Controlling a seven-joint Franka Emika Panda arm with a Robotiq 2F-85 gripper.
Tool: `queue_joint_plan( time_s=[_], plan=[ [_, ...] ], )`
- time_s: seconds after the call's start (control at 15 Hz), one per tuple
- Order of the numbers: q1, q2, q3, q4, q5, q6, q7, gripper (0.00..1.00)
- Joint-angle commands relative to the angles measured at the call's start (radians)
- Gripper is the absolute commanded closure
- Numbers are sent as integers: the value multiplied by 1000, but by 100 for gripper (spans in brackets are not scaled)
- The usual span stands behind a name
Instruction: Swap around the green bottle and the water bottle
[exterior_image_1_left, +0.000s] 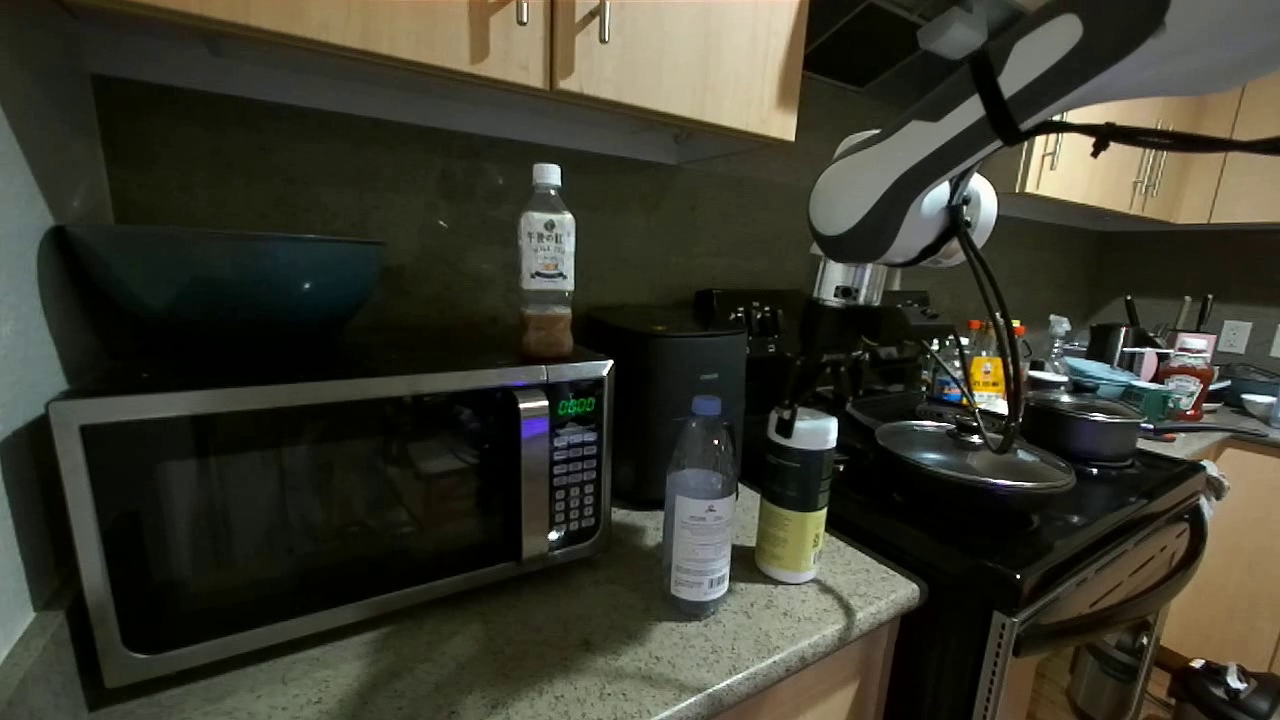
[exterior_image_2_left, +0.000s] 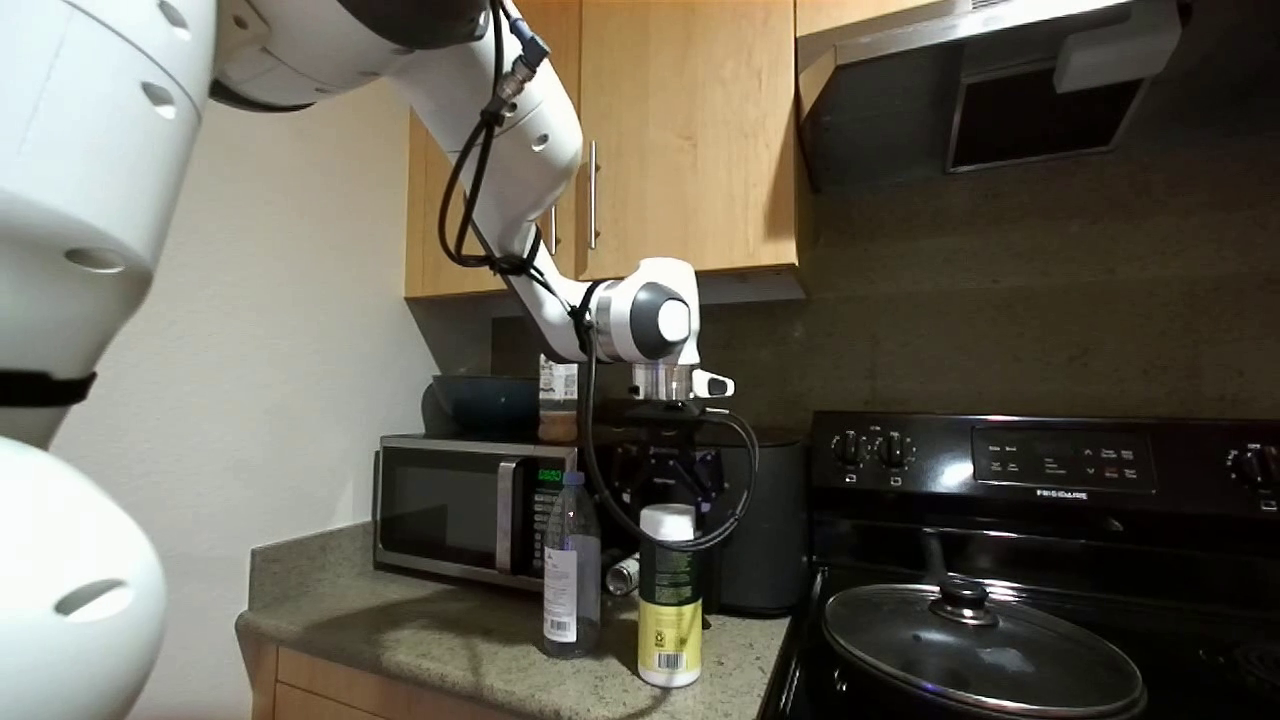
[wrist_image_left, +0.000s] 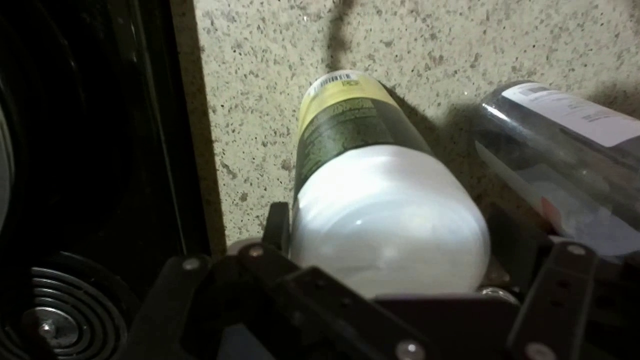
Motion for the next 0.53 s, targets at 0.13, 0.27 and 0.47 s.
queue_joint_plan(
  time_s=[0.13,0.27,0.47],
  plan=[
    [-19,40,12,36,-7,-68,-39,0],
    [-18,53,12,50,-14,-81,-36,0],
    [-16,67,11,75,-22,-82,-27,0]
  ],
)
